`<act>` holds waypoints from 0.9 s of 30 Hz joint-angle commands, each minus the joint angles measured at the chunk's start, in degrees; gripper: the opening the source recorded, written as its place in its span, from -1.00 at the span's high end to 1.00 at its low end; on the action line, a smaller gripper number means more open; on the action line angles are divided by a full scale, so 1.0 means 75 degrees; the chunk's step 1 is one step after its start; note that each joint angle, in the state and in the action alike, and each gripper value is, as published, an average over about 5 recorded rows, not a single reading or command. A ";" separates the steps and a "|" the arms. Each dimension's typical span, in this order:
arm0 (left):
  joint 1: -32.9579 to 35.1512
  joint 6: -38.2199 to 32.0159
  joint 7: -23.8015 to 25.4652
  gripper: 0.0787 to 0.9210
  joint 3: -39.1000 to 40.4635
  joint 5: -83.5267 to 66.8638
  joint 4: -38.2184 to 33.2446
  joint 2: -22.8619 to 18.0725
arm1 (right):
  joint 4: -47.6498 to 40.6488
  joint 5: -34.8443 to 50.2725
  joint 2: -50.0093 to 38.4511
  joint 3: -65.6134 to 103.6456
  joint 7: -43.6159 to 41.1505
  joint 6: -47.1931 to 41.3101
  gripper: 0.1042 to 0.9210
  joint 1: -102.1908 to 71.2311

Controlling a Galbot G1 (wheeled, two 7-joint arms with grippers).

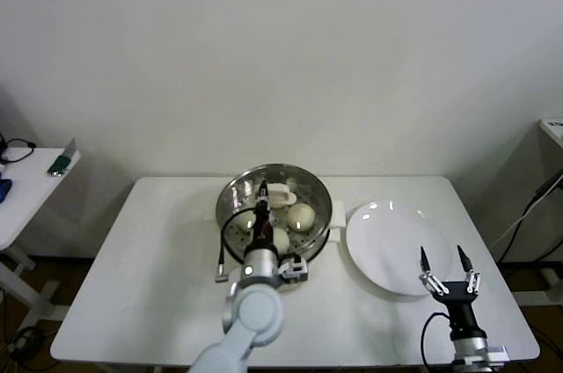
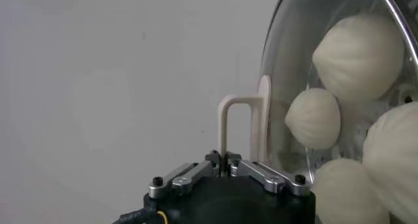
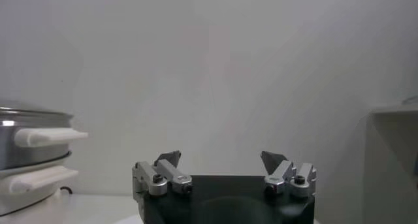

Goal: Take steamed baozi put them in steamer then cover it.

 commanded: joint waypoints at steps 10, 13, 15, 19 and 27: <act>-0.0089 -0.0002 -0.0252 0.86 0.0020 -0.0205 0.0348 -0.0005 | -0.0071 -0.0072 0.0118 -0.0030 -0.0023 0.0062 -0.76 0.0010; -0.0064 0.0004 -0.0230 0.86 0.0022 -0.0322 0.0293 0.0055 | -0.0070 -0.0068 0.0112 -0.0029 -0.0031 0.0062 -0.76 0.0008; -0.0055 0.0029 -0.0167 0.86 0.0054 -0.0461 0.0164 0.0111 | -0.0064 -0.0067 0.0110 -0.0028 -0.0039 0.0053 -0.76 0.0016; -0.0020 0.0128 0.0113 0.75 0.0153 -0.0772 -0.0294 0.0307 | -0.0035 -0.0082 0.0105 -0.0029 -0.0054 0.0019 -0.76 0.0033; 0.0315 0.0321 0.0122 0.23 0.0242 -0.2031 -0.1745 0.1275 | -0.0010 -0.0114 0.0087 -0.0090 -0.0010 -0.0253 -0.76 0.0062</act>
